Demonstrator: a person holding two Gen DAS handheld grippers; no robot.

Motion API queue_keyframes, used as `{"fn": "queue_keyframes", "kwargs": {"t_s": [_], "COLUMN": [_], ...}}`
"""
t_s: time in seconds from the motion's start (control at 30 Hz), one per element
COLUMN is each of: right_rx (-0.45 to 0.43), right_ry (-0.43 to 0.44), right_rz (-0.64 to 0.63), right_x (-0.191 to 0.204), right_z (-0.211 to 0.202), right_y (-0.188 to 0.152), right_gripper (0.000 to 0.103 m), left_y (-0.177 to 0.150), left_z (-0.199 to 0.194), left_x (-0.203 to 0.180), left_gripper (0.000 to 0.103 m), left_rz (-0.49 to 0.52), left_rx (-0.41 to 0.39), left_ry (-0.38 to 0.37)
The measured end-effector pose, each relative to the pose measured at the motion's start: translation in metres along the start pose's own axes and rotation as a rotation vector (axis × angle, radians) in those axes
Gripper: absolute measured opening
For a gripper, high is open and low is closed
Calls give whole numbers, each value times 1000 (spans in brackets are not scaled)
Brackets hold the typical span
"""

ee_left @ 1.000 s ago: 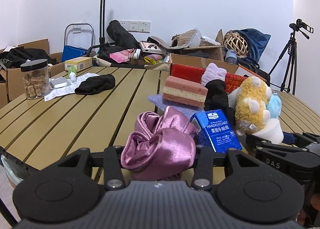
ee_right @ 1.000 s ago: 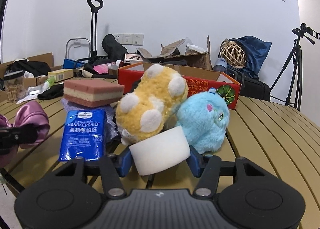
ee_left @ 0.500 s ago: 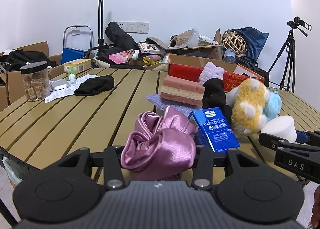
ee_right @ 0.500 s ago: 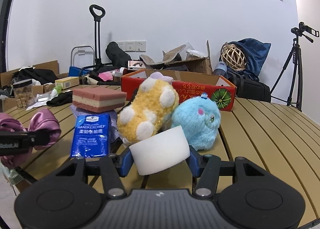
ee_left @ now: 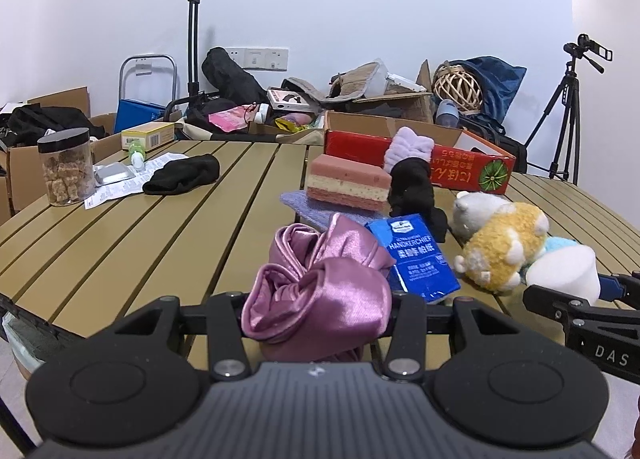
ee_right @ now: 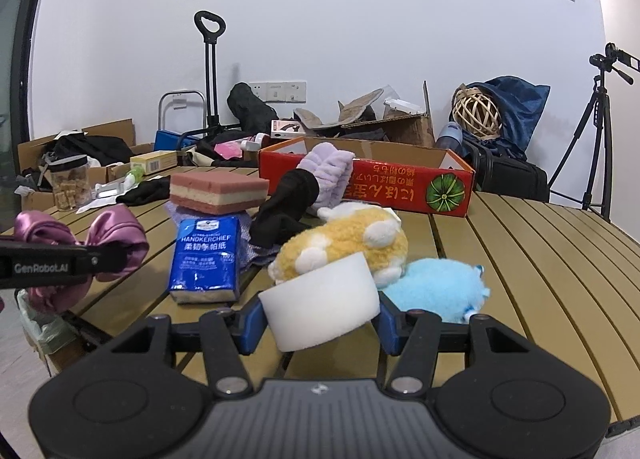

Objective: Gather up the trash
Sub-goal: 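Lift the scrunchie and foam roll off the table and lower both toward the black bin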

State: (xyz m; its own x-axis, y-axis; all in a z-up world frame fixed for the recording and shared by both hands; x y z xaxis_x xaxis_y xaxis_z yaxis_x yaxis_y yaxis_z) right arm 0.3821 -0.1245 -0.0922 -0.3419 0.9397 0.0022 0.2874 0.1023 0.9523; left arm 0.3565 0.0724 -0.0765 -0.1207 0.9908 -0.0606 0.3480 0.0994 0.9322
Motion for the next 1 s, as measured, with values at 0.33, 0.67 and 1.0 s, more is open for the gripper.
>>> {"fn": "queue_keyframes", "kwargs": {"t_s": [0.33,0.67,1.0], "right_rx": [32,70,129], "right_ry": [29,59,92], "right_rz": [10,21,46], "right_x": [-8,-10,1], "right_z": [-20,-49,-73], "right_y": [-12,-28,-52], "right_gripper": [54,54,54], "left_y": [-7,-13,-40], "left_z": [-13,-38,-63], "left_x": [-11,-29,-39], "left_gripper": [45,45,45], "left_rz": [36,51,42], "left_rx": [-2,-18,24], "left_ry": [-31,-43,-64]}}
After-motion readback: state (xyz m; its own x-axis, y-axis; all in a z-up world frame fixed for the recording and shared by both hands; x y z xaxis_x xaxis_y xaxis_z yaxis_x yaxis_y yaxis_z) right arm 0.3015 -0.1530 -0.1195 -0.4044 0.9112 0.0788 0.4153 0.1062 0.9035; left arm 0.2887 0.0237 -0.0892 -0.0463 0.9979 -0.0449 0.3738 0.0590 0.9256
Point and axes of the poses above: each gripper's, at about its wrist camera, not at the fingertips, and z roughly the way its jaws point, x to its left, y to its top, the point moved 8 cm from there along z, roughly the way its jaws point, and after that the axes turned 6 degrees about -x, right-handed, at the moved point
